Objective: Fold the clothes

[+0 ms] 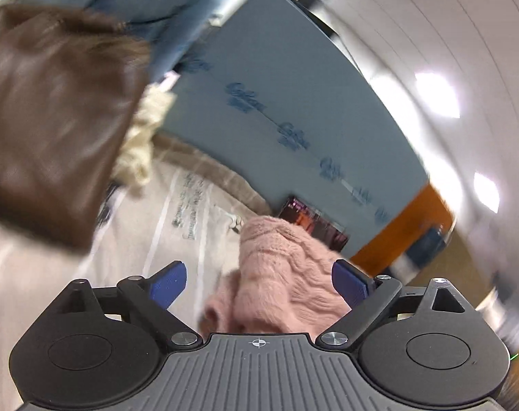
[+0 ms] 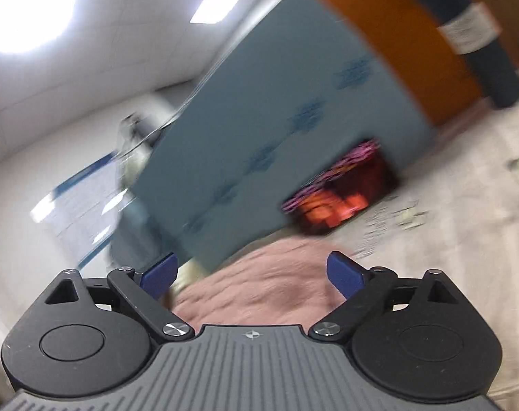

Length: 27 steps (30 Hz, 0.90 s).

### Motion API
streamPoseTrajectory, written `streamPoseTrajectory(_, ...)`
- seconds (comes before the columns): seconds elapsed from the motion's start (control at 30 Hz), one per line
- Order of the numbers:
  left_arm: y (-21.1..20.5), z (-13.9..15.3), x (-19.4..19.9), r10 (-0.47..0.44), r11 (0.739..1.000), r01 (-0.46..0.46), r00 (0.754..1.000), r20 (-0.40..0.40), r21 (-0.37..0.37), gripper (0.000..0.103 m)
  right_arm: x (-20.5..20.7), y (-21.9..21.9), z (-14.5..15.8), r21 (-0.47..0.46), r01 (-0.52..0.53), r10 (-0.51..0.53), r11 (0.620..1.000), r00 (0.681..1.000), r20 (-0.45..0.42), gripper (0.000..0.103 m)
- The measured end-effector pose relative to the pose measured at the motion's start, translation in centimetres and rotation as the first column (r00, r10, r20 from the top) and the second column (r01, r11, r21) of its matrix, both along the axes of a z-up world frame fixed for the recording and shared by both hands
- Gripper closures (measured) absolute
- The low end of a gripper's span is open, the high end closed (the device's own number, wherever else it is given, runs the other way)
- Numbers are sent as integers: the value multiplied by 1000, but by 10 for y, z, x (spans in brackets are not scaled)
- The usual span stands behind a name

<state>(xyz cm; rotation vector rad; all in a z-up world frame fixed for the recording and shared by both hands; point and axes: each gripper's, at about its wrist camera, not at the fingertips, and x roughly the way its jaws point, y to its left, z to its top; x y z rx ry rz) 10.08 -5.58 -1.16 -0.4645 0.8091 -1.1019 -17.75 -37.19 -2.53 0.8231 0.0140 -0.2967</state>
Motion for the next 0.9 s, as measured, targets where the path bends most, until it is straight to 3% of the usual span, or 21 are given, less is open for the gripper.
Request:
streamPoseTrajectory(0.13, 11, -14, -11, -6, 1000, 7, 983, -181, 6, 5, 4, -9, -10, 84, 57, -49, 995, 994, -95, 8)
streamPoseTrajectory(0.23, -1, -23, -14, -26, 999, 33, 970, -240, 24, 4, 10, -9, -13, 86, 58, -44, 995, 986, -164, 8)
streamPoseTrajectory(0.33, -26, -25, -16, -22, 995, 38, 984, -176, 89, 3, 17, -9, -16, 90, 33, -13, 995, 977, -215, 6)
streamPoseTrajectory(0.4, -45, -24, -22, -13, 993, 23, 997, -81, 113, 3, 21, -7, -17, 84, 14, 6, 996, 971, -237, 6)
streamPoseTrajectory(0.5, -57, -26, -37, -25, 995, 19, 998, 63, 96, 2, 24, -4, -18, 72, -12, 29, 997, 968, -247, 6)
streamPoseTrajectory(0.57, -58, -28, -43, -40, 996, 31, 993, 108, 83, 2, 25, -2, -18, 66, -30, 45, 997, 967, -252, 6)
streamPoseTrajectory(0.67, -56, -29, -43, -33, 997, 24, 991, 127, 71, 25, 28, 1, -18, 60, -64, 77, 996, 965, -250, 13)
streamPoseTrajectory(0.7, -57, -30, -42, -27, 997, 16, 990, 135, 82, 42, 29, 3, -18, 53, -69, 80, 996, 964, -254, 19)
streamPoseTrajectory(0.73, -57, -30, -41, -27, 996, 16, 990, 139, 83, 52, 30, 5, -17, 37, -60, 68, 997, 962, -265, 25)
streamPoseTrajectory(0.9, -54, -23, -51, -46, 998, 36, 978, 205, 55, 61, 29, 10, -15, -6, -41, 38, 999, 960, -277, 45)
